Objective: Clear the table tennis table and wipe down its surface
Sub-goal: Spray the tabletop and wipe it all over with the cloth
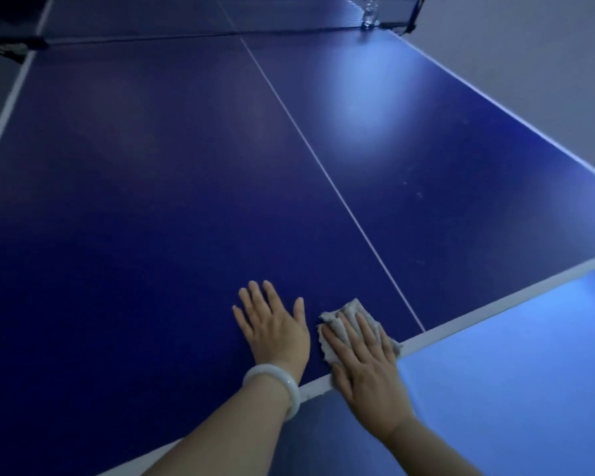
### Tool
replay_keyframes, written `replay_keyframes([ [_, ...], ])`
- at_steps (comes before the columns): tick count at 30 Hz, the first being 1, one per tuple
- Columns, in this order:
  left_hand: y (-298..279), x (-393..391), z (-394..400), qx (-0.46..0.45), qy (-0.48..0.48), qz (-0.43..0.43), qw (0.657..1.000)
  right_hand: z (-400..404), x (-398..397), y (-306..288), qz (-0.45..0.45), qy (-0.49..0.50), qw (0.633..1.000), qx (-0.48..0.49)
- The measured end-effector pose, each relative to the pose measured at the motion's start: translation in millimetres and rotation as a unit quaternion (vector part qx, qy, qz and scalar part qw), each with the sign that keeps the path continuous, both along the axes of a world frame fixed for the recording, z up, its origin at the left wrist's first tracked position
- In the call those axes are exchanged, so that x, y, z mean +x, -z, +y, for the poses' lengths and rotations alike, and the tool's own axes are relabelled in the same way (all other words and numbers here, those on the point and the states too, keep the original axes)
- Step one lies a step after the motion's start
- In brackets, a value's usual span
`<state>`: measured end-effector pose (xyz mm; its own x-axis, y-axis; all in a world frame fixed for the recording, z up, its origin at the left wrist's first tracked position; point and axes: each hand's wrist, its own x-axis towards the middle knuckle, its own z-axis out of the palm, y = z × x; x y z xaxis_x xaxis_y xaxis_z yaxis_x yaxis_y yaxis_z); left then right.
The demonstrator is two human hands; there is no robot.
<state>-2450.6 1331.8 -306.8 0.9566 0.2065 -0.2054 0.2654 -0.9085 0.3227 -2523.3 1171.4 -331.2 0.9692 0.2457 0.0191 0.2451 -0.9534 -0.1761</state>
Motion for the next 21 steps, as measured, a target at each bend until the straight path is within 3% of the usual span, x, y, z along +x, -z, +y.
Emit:
replay_keyframes([
  [3, 11, -5, -12, 0.072, -0.02, -0.024, 0.997, -51, 17, -6, -0.004, 0.032, 0.999, 0.004],
  [9, 16, -1, -18, 0.112, -0.026, -0.019, 0.993, -107, 59, -15, 0.036, 0.265, 0.963, 0.031],
  [11, 14, -1, -19, 0.111, -0.029, -0.015, 0.993, -86, 59, -15, 0.034, 0.22, 0.975, 0.01],
  [13, 13, -1, -20, 0.108, -0.029, -0.013, 0.994, -66, 47, -12, 0.024, 0.09, 0.996, 0.014],
  [15, 12, -1, -21, 0.106, -0.032, -0.011, 0.994, -75, 39, -11, 0.012, -0.049, 0.998, 0.023],
  [17, 13, -1, -22, 0.12, -0.036, -0.009, 0.992, -109, 47, -13, -0.004, -0.108, 0.994, 0.019],
  [19, 15, 0, -22, 0.132, -0.035, -0.011, 0.991, -152, 58, -13, -0.025, -0.031, 0.999, 0.002],
  [21, 17, 0, -21, 0.136, -0.035, -0.013, 0.99, -186, 67, -14, -0.018, 0.126, 0.992, 0.005],
])
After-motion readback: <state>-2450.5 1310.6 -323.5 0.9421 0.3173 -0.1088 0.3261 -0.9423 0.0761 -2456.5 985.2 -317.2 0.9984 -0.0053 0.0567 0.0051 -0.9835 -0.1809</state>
